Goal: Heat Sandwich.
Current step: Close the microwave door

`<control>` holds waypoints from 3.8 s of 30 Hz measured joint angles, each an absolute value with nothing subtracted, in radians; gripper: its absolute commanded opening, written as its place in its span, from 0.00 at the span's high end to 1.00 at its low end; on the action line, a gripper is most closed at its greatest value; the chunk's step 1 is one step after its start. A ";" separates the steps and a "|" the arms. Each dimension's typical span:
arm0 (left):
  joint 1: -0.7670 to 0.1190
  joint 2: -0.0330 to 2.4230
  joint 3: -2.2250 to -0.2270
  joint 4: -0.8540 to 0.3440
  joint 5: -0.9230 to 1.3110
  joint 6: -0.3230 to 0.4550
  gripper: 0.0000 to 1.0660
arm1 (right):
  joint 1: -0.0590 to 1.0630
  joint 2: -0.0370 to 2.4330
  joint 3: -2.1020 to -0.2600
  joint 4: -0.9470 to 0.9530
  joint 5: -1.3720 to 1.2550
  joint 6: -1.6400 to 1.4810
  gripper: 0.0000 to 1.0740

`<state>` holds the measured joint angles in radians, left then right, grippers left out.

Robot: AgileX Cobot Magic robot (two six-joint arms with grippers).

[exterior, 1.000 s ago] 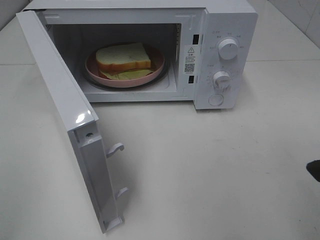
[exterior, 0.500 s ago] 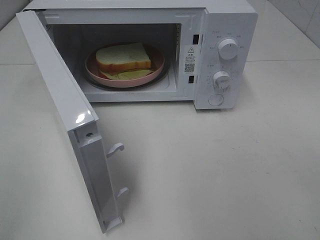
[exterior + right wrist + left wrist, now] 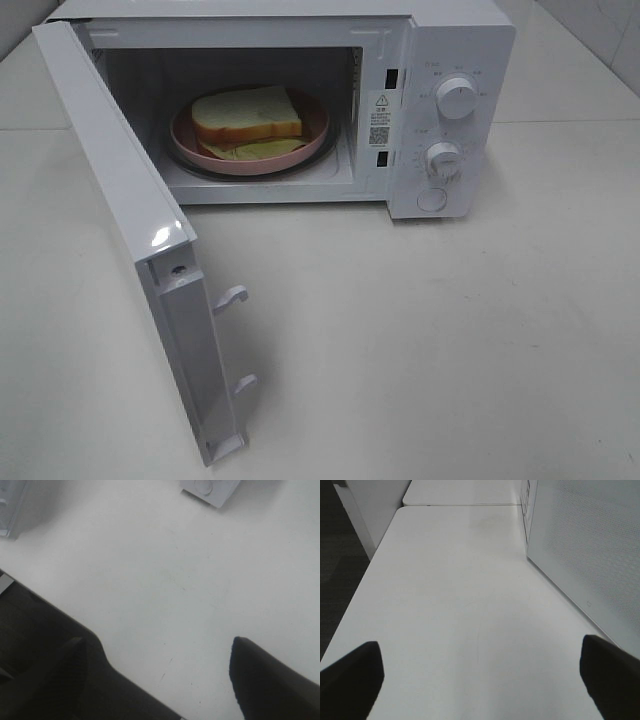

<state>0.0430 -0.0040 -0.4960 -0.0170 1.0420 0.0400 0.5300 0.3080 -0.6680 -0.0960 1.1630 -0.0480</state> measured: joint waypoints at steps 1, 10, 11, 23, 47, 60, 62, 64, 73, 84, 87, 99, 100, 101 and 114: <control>0.043 -0.004 -0.496 -0.017 1.042 0.040 0.07 | 0.530 0.308 -0.668 -0.096 1.163 -0.048 0.29; 0.043 -0.004 -0.496 -0.017 1.042 0.040 0.07 | 0.375 0.184 -0.654 -0.095 1.153 -0.037 0.29; 0.043 -0.004 -0.496 -0.017 1.042 0.040 0.07 | 0.375 0.184 -0.654 -0.095 1.153 -0.037 0.29; 0.043 -0.004 -0.496 -0.017 1.042 0.040 0.07 | 0.220 0.091 -0.506 -0.093 1.054 -0.028 0.29; 0.043 -0.004 -0.496 -0.017 1.042 0.040 0.07 | 0.124 -0.003 -0.504 -0.092 1.046 -0.022 0.29; 0.043 -0.004 -0.496 -0.017 1.042 0.040 0.07 | 0.124 -0.003 -0.504 -0.092 1.046 -0.022 0.29; 0.043 -0.004 -0.496 -0.017 1.042 0.040 0.07 | 0.124 -0.003 -0.504 -0.092 1.046 -0.022 0.29; 0.043 -0.004 -0.496 -0.017 1.042 0.040 0.07 | 0.124 -0.003 -0.504 -0.092 1.046 -0.022 0.29; 0.043 -0.004 -0.496 -0.017 1.042 0.040 0.07 | 0.124 -0.003 -0.504 -0.092 1.046 -0.021 0.29; 0.043 -0.004 -0.496 -0.020 1.042 0.040 0.07 | 0.124 -0.003 -0.504 -0.092 1.046 -0.021 0.29; 0.043 -0.004 -0.496 -0.020 1.042 0.040 0.07 | 0.124 -0.003 -0.504 -0.092 1.046 -0.021 0.29; 0.043 -0.004 -0.498 -0.021 1.038 0.040 0.07 | 0.124 -0.003 -0.504 -0.092 1.045 -0.021 0.29; 0.043 -0.004 -0.502 -0.021 1.034 0.040 0.07 | 0.124 -0.003 -0.504 -0.092 1.045 -0.021 0.29; 0.043 -0.002 -0.511 -0.021 1.025 0.040 0.07 | 0.124 -0.003 -0.504 -0.092 1.045 -0.021 0.29; 0.043 0.211 -0.518 -0.022 0.907 0.040 0.13 | 0.124 -0.003 -0.504 -0.092 1.046 -0.021 0.29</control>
<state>0.0430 0.2110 -0.5180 -0.0220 0.9070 0.0400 0.1240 -0.0030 -0.5040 -0.0920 1.0460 -0.0210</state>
